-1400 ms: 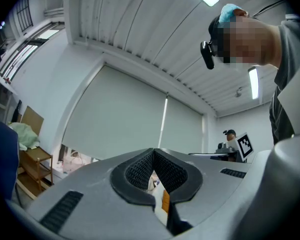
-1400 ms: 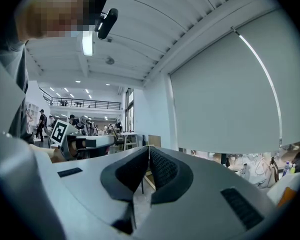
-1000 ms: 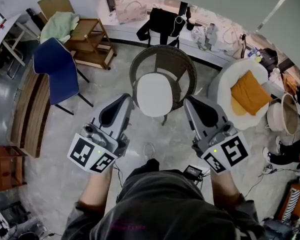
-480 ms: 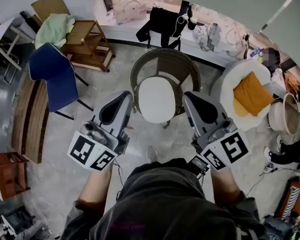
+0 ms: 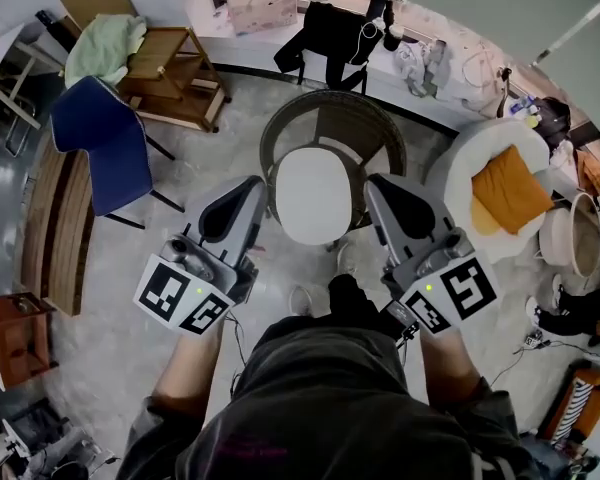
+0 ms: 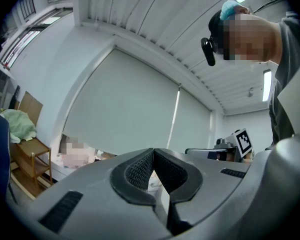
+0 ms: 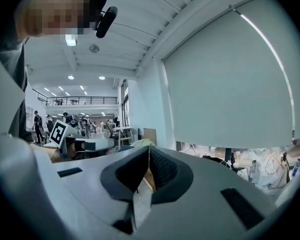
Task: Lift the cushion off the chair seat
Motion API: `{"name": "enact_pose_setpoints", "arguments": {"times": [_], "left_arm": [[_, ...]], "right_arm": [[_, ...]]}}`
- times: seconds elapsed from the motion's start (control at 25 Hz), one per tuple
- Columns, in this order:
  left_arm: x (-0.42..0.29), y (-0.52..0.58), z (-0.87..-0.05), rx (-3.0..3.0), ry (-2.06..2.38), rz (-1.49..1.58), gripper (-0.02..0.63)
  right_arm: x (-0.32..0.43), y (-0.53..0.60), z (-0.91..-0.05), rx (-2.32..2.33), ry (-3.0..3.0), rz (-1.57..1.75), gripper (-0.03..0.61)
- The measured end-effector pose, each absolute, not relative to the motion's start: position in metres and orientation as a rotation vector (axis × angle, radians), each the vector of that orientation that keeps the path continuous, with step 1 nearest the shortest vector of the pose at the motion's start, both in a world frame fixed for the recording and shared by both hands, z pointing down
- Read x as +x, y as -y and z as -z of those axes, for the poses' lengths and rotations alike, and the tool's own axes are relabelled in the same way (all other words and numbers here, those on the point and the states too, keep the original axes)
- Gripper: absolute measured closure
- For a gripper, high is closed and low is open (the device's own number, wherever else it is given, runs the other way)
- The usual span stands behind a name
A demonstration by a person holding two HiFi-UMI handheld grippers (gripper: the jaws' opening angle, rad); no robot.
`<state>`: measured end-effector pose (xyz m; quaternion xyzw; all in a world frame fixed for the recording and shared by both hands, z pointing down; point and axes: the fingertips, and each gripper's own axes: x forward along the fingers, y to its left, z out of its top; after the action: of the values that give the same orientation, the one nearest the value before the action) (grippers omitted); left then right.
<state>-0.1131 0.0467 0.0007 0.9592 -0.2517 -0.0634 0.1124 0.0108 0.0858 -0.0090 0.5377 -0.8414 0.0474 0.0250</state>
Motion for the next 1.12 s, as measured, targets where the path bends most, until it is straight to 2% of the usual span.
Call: {"name": "enact_pose_setpoints", "arguments": {"times": [0.4, 0.96, 1.12], "left_arm": [[-0.069, 0.010, -0.074, 2.657, 0.884, 0.070, 0.601], [-0.066, 0.053, -0.286, 2.301, 1.061, -0.041, 0.598], [-0.070, 0.046, -0.351, 2.203, 1.054, -0.041, 0.551]], "right_arm": [[0.062, -0.011, -0.046, 1.535, 2.665, -0.315, 0.565], [0.098, 0.064, -0.195, 1.313, 2.628, -0.578, 0.565], [0.100, 0.070, -0.237, 1.275, 2.605, -0.618, 0.565]]}}
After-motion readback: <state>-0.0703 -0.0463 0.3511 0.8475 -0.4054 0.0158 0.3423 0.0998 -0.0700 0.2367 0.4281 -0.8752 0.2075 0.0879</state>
